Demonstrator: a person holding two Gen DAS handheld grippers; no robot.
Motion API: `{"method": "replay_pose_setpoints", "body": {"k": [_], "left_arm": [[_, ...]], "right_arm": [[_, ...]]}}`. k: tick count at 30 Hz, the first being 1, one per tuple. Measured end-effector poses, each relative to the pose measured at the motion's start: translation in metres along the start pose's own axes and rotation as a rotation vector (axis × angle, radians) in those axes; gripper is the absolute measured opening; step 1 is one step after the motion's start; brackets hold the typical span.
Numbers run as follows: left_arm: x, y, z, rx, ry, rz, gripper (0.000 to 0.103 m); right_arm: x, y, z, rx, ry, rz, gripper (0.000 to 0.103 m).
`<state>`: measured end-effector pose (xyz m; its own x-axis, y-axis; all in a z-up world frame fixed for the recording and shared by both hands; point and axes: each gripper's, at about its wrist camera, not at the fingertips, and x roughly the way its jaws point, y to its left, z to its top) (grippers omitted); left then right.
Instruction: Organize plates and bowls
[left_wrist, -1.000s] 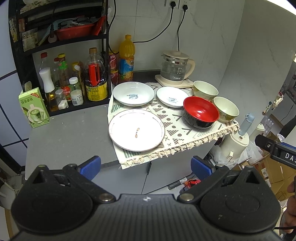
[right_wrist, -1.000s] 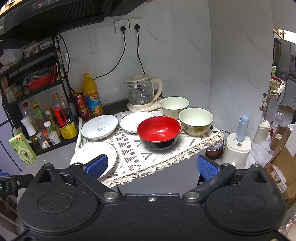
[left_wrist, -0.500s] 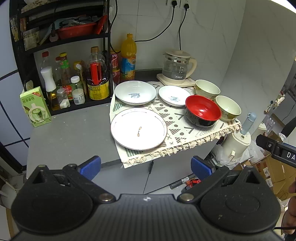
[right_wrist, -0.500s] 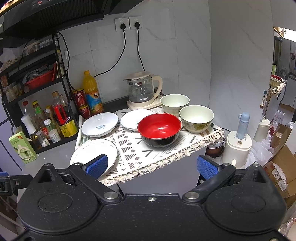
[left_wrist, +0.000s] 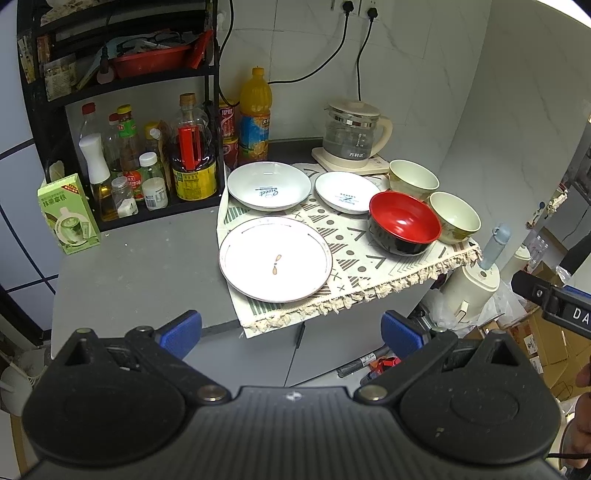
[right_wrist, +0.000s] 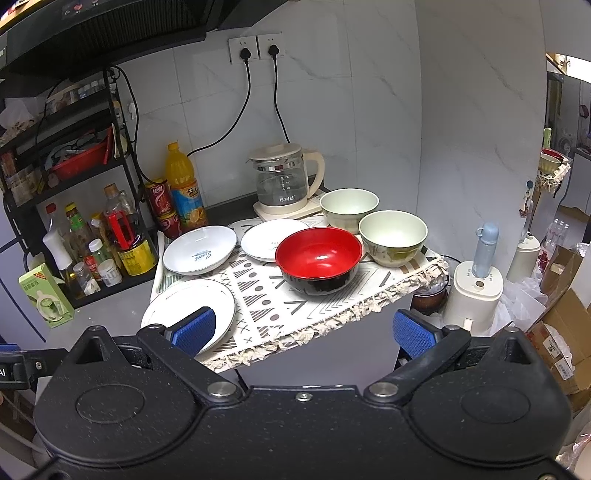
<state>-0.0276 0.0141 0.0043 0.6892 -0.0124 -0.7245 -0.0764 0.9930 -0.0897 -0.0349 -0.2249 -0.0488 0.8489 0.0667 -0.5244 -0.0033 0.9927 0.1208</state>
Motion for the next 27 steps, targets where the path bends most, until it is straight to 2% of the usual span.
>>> {"method": "replay_pose_setpoints", "body": {"k": [27], "left_arm": [[0.011, 0.002, 0.014, 0.04, 0.001, -0.02, 0.102]], "right_arm": [[-0.004, 0.006, 0.001, 0.002, 0.014, 0.0, 0.103]]}}
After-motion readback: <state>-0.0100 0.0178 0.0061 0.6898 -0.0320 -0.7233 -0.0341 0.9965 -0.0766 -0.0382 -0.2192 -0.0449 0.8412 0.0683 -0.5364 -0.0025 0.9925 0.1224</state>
